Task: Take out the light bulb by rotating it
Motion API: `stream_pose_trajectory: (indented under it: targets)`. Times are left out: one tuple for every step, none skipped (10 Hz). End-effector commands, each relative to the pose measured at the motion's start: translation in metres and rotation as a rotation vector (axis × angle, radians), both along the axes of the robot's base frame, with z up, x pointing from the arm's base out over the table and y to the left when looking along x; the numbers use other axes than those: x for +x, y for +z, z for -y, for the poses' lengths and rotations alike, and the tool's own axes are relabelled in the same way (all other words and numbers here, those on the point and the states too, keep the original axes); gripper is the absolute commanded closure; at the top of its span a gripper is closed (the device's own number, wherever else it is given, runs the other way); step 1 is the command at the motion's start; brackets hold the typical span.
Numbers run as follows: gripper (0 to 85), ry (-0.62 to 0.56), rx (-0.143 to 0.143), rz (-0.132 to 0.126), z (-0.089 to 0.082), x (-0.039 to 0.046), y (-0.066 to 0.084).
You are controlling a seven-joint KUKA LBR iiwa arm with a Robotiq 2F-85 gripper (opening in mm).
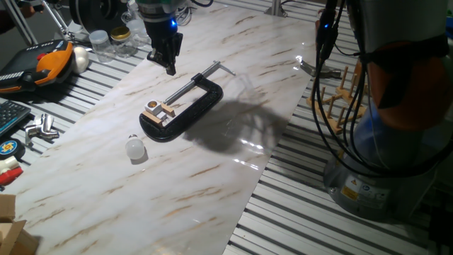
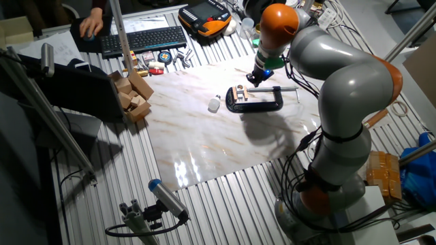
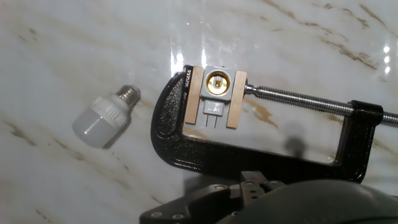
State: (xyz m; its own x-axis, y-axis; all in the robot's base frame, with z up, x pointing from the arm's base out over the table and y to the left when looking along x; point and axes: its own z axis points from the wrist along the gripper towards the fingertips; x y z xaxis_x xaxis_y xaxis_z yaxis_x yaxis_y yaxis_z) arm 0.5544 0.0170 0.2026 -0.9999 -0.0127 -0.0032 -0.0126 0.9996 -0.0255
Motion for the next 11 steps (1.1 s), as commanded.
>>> stream_pose_trajectory:
  targets:
    - [85.0,0.003,-0.004,-0.002,0.0002,0.0,0.0001]
    - [85.0,-0.003,-0.002,-0.003,0.0003,0.0001,0.0]
    - [85.0,-0.023,0.01,-0.003,0.0003,0.0,0.0]
    - [85.0,-0.034,0.015,-0.003,0.0003,-0.0001,0.0002]
    - [85.0,-0.064,0.018,-0.007,0.0002,0.0001,0.0003]
    - [85.0,-0.083,0.015,-0.009,-0.0001,0.0002,0.0003]
    - [85.0,-0.084,0.02,-0.013,-0.0006,-0.0003,-0.0001]
    - [85.0,-0.064,0.015,-0.007,-0.0008,-0.001,-0.0008]
    - [85.0,-0.054,0.01,-0.004,-0.0011,-0.0011,-0.0019]
    - [85.0,-0.054,0.013,-0.004,-0.001,-0.001,-0.0022]
    - [85.0,-0.052,0.022,-0.002,-0.001,-0.0008,-0.0024]
